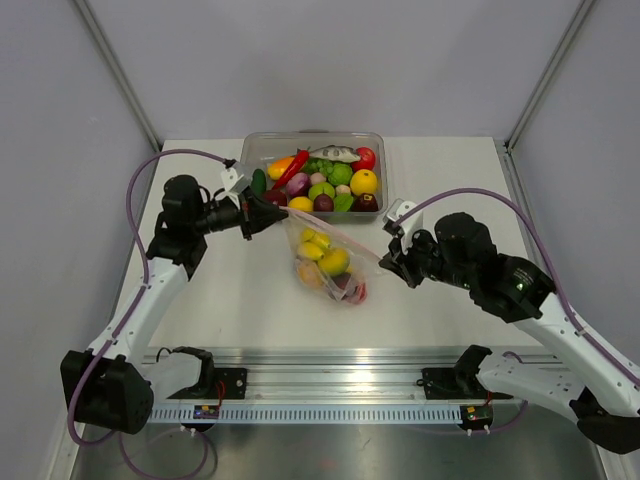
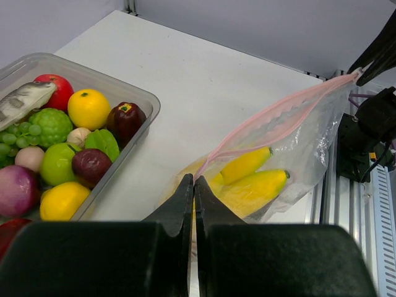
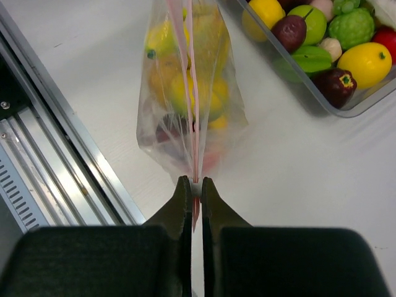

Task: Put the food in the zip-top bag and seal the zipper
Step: Zip the zipper food storage bag at the center of the board.

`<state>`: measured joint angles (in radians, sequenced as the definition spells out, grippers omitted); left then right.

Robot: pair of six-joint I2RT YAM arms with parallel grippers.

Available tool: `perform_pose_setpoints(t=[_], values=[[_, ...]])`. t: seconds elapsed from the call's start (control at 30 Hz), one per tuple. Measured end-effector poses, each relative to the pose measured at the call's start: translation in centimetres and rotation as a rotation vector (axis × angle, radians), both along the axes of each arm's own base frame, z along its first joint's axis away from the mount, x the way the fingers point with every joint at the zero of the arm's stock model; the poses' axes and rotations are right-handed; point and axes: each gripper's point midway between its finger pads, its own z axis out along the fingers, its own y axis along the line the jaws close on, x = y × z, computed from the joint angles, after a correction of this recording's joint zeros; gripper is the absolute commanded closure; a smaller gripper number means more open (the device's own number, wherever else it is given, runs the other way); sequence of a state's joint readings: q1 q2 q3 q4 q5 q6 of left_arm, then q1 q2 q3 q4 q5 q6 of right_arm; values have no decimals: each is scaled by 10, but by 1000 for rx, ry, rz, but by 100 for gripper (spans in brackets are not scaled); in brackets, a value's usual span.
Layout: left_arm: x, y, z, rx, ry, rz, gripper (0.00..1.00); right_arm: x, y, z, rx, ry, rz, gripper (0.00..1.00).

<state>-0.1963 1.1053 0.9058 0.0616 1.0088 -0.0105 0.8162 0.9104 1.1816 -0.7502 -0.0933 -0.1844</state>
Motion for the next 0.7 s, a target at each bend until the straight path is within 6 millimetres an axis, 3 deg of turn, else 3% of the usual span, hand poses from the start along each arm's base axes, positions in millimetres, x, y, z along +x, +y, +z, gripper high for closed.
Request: perform_pose_setpoints(t=[0.13, 0.4, 0.57, 0.7], values=[[5, 5, 0, -2, 9, 31, 100, -5, -10, -9, 13, 21, -44, 100], [1, 4, 0, -12, 29, 13, 100, -9, -20, -2, 78, 14, -100, 98], [1, 2, 0, -23, 49, 9, 100, -5, -23, -2, 80, 12, -142, 100], [3, 0, 0, -37, 81, 6, 100, 10, -31, -1, 59, -18, -229, 100]])
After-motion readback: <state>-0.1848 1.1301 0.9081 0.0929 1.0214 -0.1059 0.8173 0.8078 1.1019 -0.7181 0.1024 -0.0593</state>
